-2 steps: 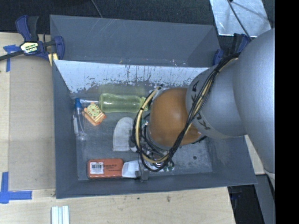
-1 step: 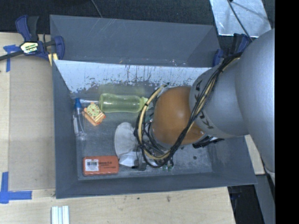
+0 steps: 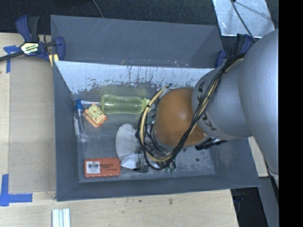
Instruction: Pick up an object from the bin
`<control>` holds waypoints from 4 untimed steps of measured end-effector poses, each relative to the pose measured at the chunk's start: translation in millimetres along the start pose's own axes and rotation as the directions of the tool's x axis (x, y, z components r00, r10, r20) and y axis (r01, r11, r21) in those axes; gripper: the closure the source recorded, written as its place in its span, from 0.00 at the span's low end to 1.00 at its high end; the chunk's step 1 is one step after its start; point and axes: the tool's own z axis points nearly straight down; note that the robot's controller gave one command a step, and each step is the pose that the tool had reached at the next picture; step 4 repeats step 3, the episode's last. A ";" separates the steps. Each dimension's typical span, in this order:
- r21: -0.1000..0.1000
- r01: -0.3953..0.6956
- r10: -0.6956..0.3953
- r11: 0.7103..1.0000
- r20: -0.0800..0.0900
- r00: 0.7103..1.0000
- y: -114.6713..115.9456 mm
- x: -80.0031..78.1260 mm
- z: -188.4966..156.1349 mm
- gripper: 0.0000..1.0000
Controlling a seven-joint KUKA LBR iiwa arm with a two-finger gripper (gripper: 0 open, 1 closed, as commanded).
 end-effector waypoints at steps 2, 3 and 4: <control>0.004 0.000 0.000 1.000 -0.010 1.000 -0.7 1.8 -10.2 1.00; 0.006 -0.001 0.001 1.000 -0.012 1.000 -1.6 2.2 -27.0 1.00; 0.006 -0.001 0.001 1.000 -0.012 1.000 -1.6 2.2 -27.0 1.00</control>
Offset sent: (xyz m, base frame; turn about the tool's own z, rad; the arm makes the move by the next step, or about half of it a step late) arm 0.0000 -0.0001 0.0563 0.0000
